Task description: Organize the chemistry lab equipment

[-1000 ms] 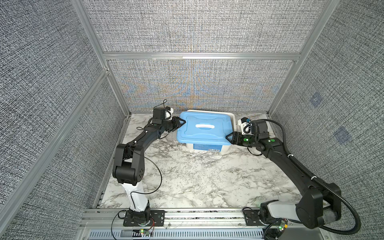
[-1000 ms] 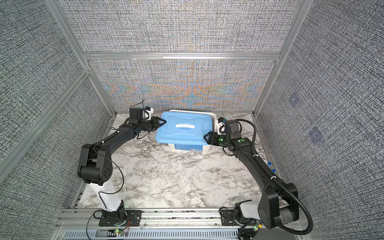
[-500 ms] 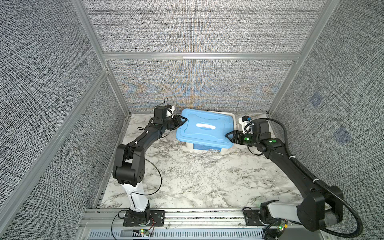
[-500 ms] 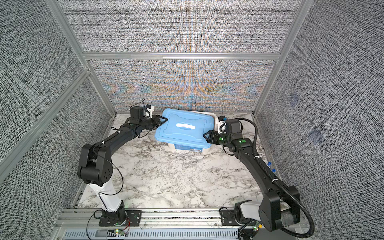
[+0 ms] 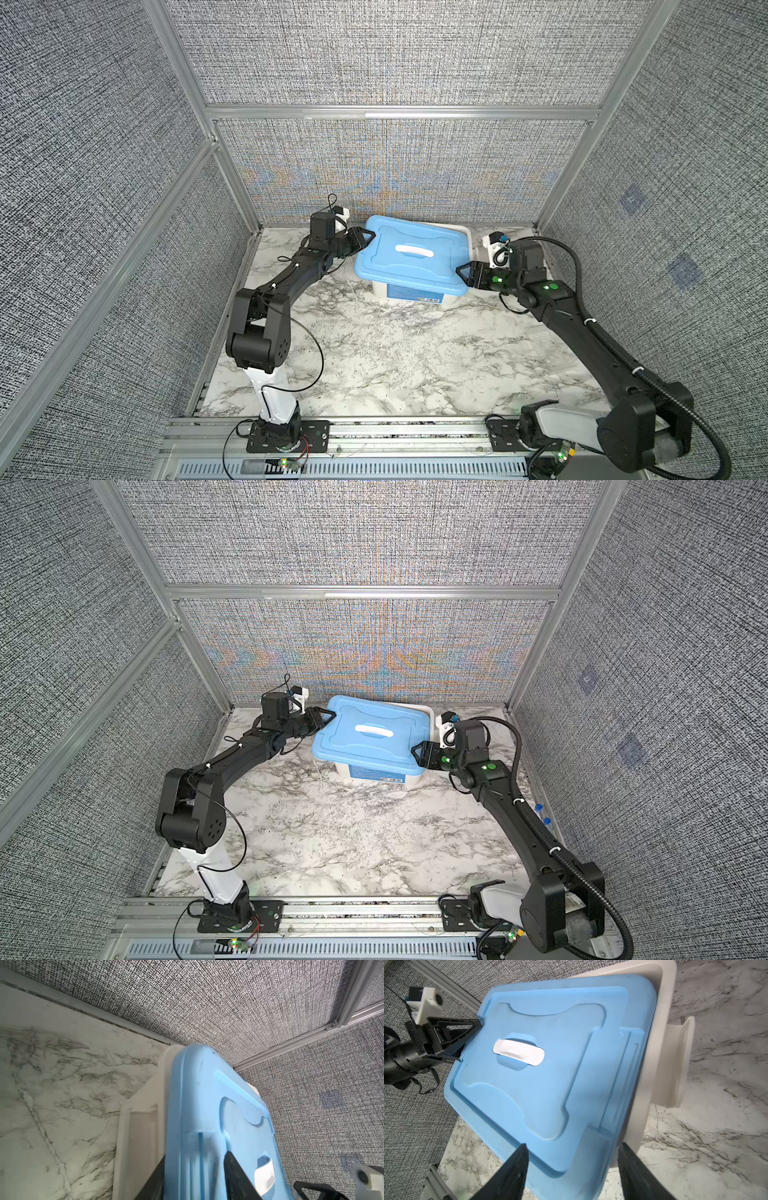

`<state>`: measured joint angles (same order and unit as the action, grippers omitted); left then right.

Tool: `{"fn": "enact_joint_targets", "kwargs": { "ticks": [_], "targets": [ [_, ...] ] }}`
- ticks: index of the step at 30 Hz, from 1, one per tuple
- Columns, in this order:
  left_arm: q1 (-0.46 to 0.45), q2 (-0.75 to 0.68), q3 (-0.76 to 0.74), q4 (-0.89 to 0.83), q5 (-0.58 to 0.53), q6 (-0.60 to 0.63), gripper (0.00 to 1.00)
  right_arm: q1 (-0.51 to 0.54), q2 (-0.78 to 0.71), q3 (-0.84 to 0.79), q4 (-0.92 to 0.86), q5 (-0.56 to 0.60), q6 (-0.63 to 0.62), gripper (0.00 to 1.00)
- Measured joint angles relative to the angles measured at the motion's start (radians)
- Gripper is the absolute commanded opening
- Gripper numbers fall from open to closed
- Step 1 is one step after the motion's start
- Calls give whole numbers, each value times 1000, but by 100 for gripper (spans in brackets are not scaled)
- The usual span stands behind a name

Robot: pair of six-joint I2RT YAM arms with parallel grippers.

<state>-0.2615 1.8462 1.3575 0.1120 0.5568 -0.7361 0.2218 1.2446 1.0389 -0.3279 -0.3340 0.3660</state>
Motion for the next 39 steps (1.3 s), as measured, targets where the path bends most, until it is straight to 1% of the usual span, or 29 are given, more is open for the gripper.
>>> {"fn": "enact_joint_targets", "kwargs": {
  "ticks": [9,16,21,24,29,34,38,39],
  "targets": [
    [-3,-2,-70,37,-40,32,43,-27,-1,-7,-9,26,2,67],
    [-5,-21,-112,70,-60,65,43,-26,1,-9,-16,-20,50,67],
    [-5,-29,-114,70,-85,88,43,-24,-25,-20,-44,-50,124,67],
    [-4,-31,-114,66,-90,101,43,-21,-30,-37,-67,-71,190,67],
    [-5,-40,-120,64,-106,116,43,-6,-17,-113,-47,-116,298,67],
    [-5,-40,-120,54,-105,124,43,-5,17,-131,44,-169,364,63],
    [-6,-37,-120,48,-101,126,43,-3,31,-134,94,-174,367,57],
    [-6,-37,-120,49,-100,126,43,-3,35,-135,103,-175,367,53]
  ]
}}
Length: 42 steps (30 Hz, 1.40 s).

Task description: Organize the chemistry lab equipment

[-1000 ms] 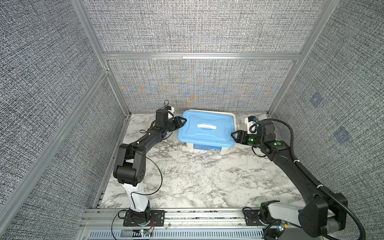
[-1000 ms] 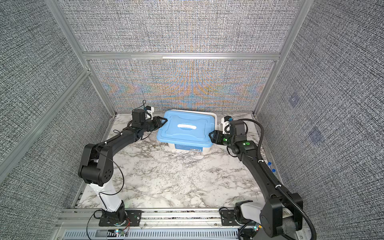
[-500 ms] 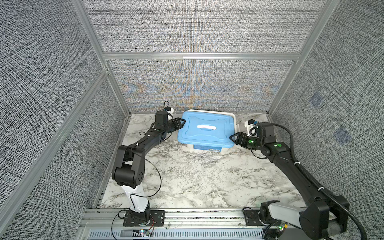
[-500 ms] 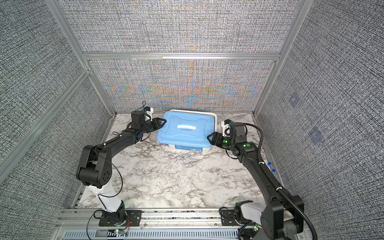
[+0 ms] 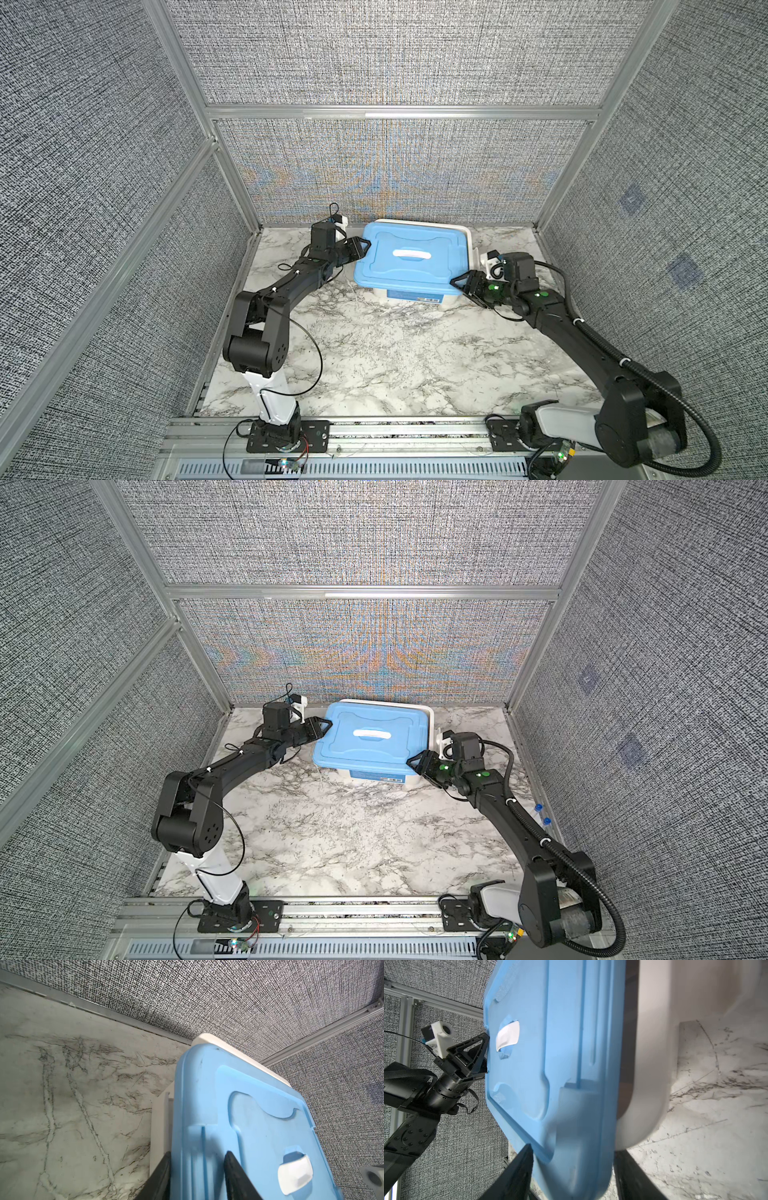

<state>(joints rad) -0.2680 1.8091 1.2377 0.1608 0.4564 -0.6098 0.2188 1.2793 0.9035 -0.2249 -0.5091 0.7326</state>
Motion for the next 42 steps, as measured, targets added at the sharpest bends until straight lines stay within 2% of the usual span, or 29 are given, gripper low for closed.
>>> {"fn": "enact_joint_targets", "kwargs": {
  "ticks": [6,19,24,32,42],
  "targets": [
    [0,2,2,2,11,-1,43,6,-2,-13,31,-13,5,36],
    [0,12,37,-8,35,-12,43,4,-63,-11,33,-16,30,31],
    [-3,45,94,-48,73,-2,44,-36,-68,18,22,-23,30,30],
    [-5,56,111,-88,107,27,46,-101,-59,52,-37,-25,-16,30],
    [-5,67,154,-150,118,64,46,-119,-40,24,-50,-2,-56,30]
  ]
}}
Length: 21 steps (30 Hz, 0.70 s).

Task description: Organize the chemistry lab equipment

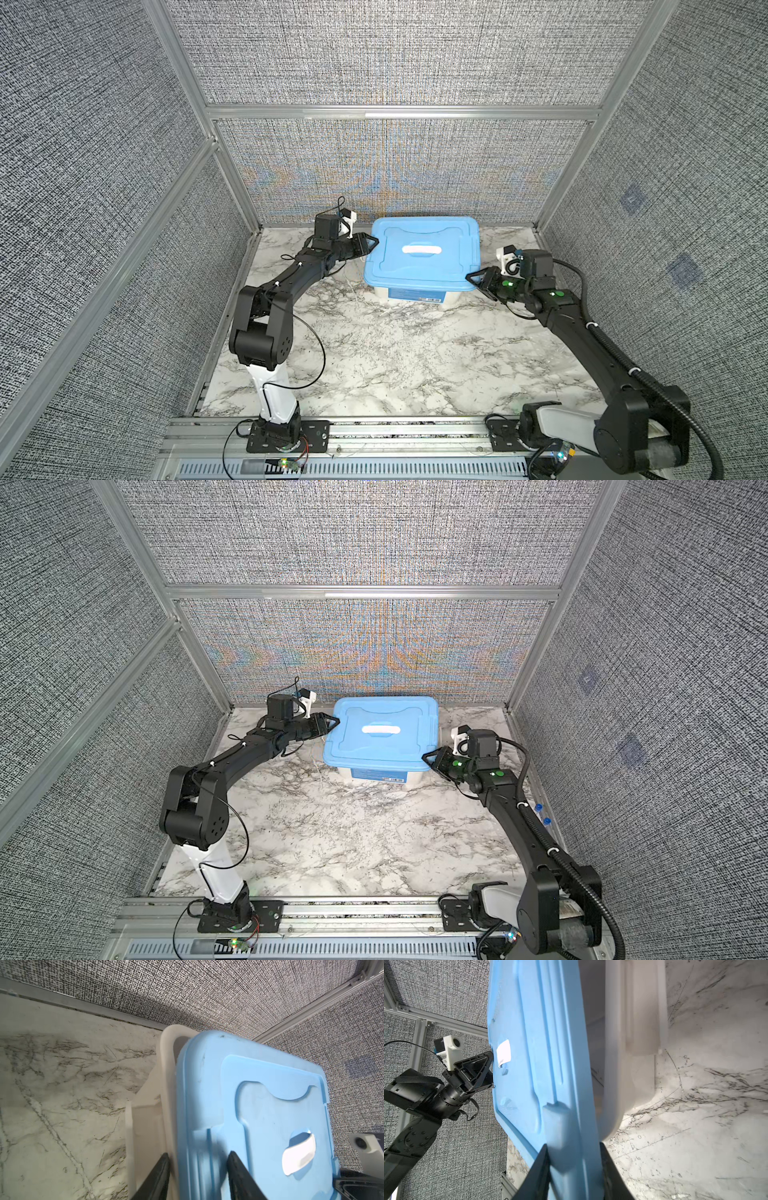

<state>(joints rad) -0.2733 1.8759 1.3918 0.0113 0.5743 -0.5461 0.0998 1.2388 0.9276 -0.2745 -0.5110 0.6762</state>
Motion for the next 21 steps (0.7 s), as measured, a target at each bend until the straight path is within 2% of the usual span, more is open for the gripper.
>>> {"fn": "enact_joint_targets", "kwargs": {
  "ticks": [7,21],
  "targets": [
    [0,12,44,-61,-26,40,48,-12,8,1,24,13,7,30],
    [1,9,100,-124,-40,44,49,-18,40,54,65,54,42,30]
  ]
}}
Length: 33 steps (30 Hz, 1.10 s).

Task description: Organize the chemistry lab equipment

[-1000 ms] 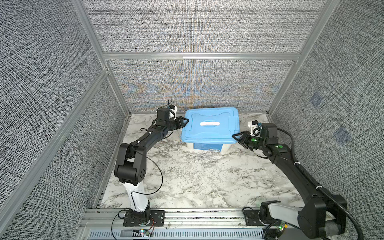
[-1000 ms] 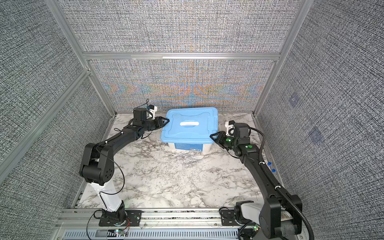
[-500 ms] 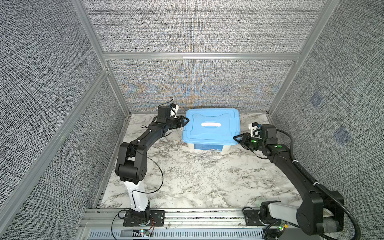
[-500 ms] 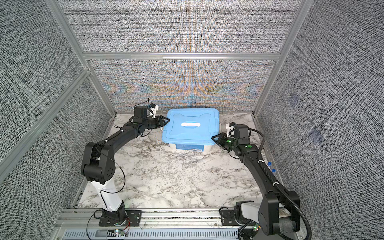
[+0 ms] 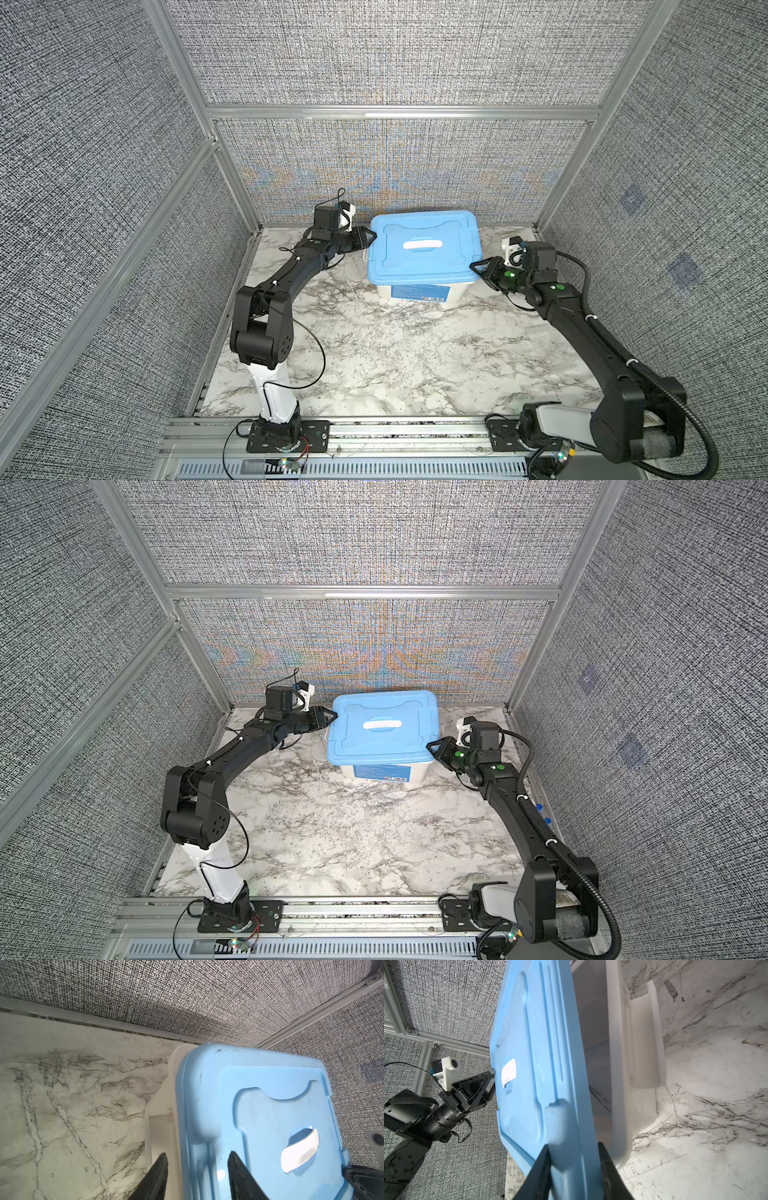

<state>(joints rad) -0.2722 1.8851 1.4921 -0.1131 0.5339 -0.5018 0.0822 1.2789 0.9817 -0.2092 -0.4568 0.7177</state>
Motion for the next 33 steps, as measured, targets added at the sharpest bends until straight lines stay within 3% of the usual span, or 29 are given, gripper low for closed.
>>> {"fn": "enact_joint_targets", "kwargs": {
  "ticks": [21,33],
  "targets": [
    [0,50,53,-45,68,0,47,0,-15,-94,117,79,166,27],
    [0,-55,-40,35,42,-31,46,10,-81,-104,190,101,241,24]
  ]
}}
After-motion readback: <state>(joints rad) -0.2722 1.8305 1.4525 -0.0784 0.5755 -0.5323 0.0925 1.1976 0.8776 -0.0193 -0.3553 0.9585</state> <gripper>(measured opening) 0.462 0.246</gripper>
